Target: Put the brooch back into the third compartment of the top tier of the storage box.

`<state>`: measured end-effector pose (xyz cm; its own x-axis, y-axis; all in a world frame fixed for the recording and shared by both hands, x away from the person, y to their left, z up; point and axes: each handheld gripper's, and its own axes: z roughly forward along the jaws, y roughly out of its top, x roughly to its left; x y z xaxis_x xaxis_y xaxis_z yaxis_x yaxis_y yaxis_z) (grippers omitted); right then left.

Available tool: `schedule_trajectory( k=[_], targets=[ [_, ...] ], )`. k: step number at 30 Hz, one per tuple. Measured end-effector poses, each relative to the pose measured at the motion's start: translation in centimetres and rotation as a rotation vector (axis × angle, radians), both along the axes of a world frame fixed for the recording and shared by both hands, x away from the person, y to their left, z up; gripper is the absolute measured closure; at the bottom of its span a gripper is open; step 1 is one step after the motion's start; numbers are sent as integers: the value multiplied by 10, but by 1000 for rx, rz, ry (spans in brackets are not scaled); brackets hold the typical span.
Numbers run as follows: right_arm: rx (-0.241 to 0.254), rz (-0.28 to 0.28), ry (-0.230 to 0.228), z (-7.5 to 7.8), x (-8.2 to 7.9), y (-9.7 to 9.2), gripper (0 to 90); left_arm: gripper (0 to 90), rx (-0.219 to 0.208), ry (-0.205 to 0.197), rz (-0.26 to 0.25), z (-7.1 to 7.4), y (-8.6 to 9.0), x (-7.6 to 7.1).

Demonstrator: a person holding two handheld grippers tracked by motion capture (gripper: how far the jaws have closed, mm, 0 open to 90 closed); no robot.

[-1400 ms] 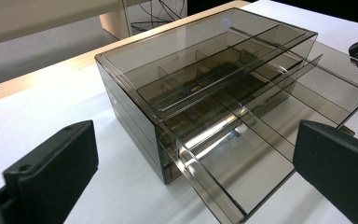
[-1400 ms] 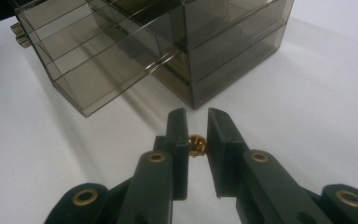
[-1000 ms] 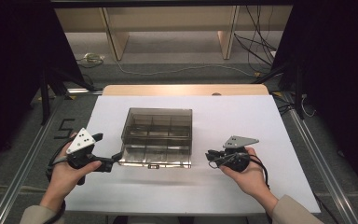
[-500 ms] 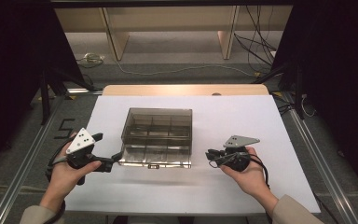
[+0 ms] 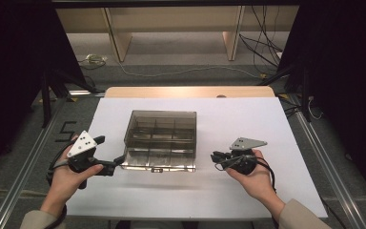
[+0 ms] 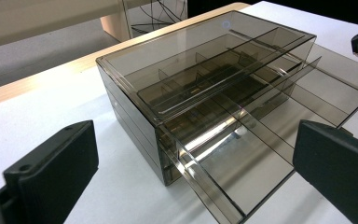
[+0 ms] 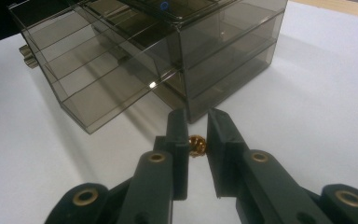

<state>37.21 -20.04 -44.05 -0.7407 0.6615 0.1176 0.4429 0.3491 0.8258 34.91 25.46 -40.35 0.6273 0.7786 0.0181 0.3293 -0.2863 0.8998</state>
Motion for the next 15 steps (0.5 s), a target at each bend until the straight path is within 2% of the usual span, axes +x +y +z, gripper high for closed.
schedule_trajectory(
  k=[15],
  targets=[
    [17,-4,-12,4,0,-1,801,0,1,0,-2,0,0,0]
  ],
)
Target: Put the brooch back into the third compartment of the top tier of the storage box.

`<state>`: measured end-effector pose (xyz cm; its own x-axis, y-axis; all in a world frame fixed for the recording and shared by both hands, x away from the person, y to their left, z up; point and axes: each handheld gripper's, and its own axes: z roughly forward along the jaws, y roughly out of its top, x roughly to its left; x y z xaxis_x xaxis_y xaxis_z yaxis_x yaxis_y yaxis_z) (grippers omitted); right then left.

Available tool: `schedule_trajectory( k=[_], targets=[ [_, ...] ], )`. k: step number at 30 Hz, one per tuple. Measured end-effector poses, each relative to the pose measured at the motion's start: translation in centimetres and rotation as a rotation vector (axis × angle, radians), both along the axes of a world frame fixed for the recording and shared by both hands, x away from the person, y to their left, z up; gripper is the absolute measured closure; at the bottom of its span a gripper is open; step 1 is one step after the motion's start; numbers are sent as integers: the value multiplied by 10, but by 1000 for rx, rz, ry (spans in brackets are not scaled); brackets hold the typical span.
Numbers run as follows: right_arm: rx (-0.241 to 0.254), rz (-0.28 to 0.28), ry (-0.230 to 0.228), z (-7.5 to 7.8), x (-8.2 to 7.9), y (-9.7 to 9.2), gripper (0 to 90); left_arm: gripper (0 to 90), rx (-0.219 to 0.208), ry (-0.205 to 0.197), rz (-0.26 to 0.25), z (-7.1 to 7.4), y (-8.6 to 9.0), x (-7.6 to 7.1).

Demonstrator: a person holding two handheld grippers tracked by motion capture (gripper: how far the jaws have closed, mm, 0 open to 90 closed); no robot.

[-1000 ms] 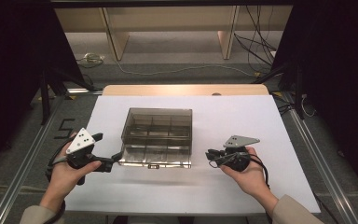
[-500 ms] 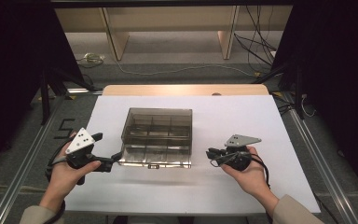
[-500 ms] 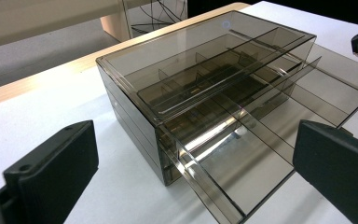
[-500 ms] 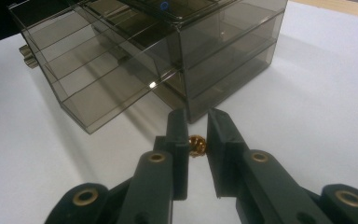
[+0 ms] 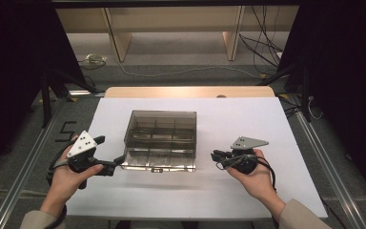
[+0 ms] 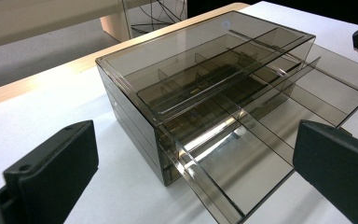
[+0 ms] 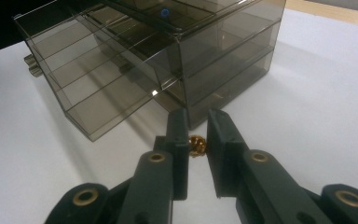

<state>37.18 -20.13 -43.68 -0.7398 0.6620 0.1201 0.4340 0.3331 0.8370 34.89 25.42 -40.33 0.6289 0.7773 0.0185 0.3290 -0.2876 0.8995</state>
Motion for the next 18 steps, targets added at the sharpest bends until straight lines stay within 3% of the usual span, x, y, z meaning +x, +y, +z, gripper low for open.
schedule_trajectory(
  k=[18],
  targets=[
    [11,1,-9,2,0,1,801,0,2,1,-3,-1,0,0]
  ],
)
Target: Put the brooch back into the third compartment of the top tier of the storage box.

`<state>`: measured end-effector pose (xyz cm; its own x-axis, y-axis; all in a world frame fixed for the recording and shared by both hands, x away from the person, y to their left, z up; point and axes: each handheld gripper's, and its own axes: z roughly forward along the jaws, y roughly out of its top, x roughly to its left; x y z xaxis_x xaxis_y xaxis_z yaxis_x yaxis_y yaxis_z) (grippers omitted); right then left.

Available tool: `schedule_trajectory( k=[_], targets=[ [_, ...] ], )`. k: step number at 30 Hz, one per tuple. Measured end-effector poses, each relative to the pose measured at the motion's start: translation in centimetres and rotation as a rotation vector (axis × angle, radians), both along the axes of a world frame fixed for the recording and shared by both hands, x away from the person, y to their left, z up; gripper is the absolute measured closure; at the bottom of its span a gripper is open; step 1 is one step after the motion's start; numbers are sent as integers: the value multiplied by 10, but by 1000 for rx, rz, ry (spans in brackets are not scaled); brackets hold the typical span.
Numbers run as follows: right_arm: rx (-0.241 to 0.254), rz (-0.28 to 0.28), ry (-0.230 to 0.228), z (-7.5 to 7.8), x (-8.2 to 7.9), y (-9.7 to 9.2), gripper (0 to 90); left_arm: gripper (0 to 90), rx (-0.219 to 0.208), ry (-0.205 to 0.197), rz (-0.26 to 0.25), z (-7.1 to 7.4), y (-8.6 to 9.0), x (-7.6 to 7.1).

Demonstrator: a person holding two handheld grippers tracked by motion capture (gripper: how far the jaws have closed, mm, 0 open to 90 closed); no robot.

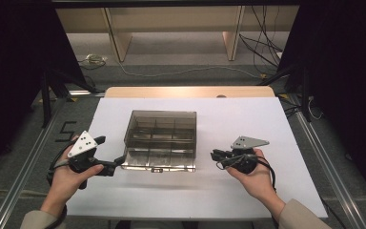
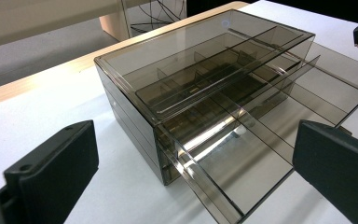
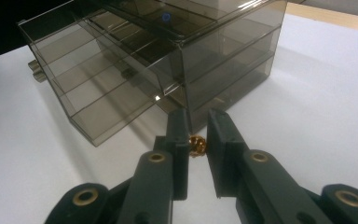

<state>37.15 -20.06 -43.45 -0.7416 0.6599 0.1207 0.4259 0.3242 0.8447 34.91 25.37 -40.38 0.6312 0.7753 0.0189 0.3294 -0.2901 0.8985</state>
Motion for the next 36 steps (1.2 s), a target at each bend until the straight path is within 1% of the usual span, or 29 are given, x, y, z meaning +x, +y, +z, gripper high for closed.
schedule_trajectory(
  k=[7,10,20,36],
  targets=[
    [10,-1,-5,2,0,0,802,0,10,-1,-1,0,0,0],
    [14,-1,-16,3,0,0,801,0,9,-1,-2,0,0,0],
    [28,1,-25,6,-1,1,801,0,8,-1,-2,0,0,0],
    [36,2,-29,8,-1,2,801,0,10,-2,-2,1,0,-1]
  ],
)
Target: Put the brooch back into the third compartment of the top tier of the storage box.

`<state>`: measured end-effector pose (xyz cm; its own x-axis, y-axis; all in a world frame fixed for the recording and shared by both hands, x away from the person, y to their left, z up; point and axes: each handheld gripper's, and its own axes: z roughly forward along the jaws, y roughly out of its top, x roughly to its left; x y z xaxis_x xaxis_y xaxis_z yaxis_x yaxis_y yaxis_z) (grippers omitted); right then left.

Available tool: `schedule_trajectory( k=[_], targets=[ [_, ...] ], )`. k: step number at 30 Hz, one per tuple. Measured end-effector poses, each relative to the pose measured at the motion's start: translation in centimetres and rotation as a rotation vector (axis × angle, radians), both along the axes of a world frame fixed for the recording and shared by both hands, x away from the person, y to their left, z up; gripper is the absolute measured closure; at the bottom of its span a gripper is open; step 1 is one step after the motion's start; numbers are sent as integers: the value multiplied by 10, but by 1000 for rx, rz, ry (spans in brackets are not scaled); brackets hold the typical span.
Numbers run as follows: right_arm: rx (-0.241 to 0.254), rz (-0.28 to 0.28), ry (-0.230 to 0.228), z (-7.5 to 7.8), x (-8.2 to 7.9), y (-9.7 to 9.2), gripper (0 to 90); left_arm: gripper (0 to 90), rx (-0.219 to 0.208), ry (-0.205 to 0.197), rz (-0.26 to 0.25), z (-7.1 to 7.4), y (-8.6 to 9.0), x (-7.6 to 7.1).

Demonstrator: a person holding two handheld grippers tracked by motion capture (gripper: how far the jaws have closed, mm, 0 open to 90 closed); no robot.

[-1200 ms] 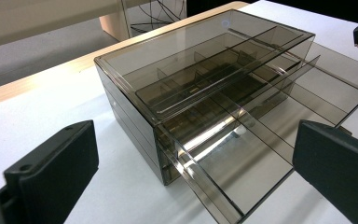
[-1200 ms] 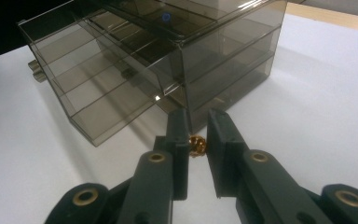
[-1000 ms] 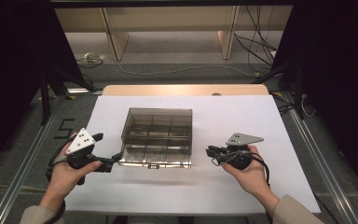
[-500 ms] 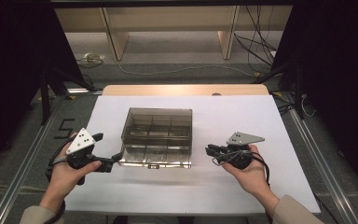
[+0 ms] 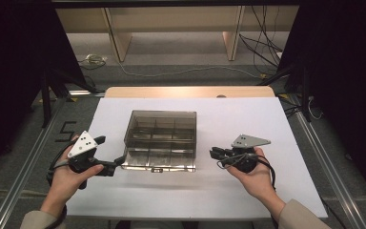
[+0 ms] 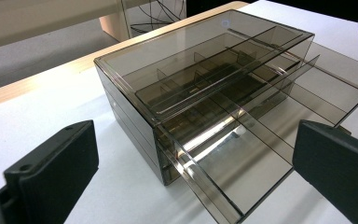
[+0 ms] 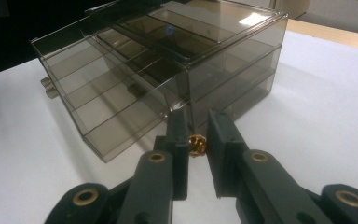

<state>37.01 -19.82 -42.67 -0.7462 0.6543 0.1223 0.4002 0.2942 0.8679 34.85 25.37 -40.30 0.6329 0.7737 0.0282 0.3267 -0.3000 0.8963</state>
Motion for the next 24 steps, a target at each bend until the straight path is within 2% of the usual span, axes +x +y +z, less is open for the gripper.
schedule_trajectory(
  k=[24],
  targets=[
    [12,21,-12,4,-1,7,802,0,-10,3,3,-1,-2,0]
  ],
)
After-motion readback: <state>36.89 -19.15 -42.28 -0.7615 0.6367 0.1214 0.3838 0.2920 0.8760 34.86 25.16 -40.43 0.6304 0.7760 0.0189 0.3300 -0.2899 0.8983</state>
